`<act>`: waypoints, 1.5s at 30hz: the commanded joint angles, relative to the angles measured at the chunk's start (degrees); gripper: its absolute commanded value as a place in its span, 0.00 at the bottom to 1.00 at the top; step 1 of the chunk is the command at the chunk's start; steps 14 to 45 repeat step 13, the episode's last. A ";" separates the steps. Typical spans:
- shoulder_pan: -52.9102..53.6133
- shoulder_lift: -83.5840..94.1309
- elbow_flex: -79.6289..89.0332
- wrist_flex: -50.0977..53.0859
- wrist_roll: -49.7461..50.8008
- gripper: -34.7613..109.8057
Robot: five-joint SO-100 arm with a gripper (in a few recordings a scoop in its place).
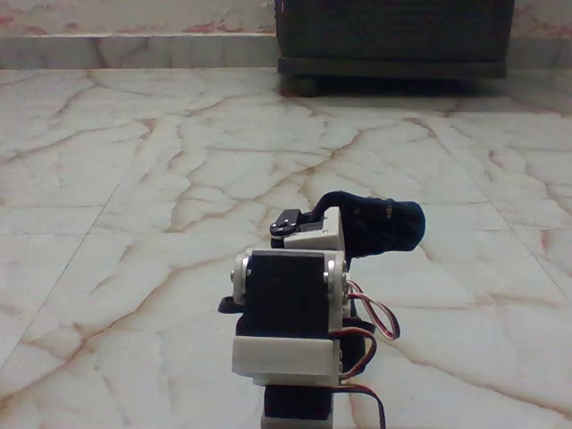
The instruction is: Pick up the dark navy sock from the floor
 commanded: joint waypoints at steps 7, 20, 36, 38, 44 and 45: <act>-0.79 1.76 -0.09 0.79 0.70 0.24; -1.58 1.76 -0.09 0.79 2.02 0.24; -1.58 1.76 -0.09 0.79 2.02 0.24; -1.58 1.76 -0.09 0.79 2.02 0.24; -1.58 1.76 -0.09 0.79 2.02 0.24; -1.58 1.76 -0.09 0.79 2.02 0.24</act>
